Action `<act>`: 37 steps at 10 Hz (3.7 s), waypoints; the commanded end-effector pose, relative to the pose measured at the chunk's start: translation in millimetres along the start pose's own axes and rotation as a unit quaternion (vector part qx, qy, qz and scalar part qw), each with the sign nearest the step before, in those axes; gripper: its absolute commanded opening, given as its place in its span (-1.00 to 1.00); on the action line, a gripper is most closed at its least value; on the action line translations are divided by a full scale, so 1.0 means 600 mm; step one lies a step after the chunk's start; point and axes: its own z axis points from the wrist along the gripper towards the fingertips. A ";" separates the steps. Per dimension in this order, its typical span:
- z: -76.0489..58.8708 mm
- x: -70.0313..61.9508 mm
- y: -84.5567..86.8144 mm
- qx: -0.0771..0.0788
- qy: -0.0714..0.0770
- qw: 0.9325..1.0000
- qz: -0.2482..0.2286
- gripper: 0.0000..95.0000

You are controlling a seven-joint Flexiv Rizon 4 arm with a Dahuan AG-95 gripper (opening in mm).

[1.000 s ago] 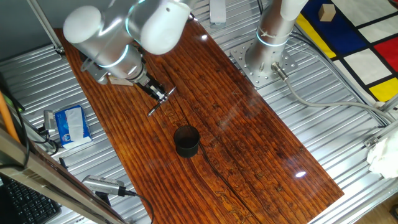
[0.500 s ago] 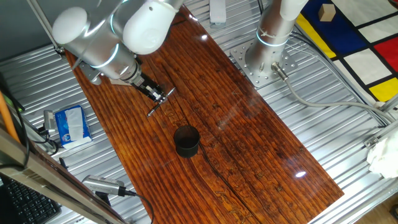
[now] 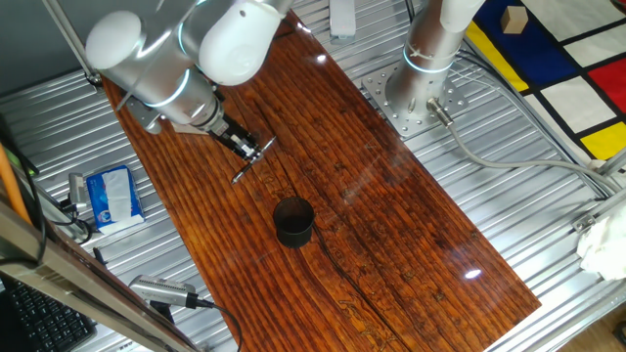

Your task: Put the pen into the pen holder

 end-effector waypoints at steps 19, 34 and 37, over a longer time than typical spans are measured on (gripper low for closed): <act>-0.008 0.012 0.006 -0.002 0.020 0.996 -0.085 -1.00; -0.016 0.062 0.118 -0.024 0.043 0.997 -0.056 -1.00; -0.012 0.059 0.154 -0.025 0.045 0.998 -0.043 -1.00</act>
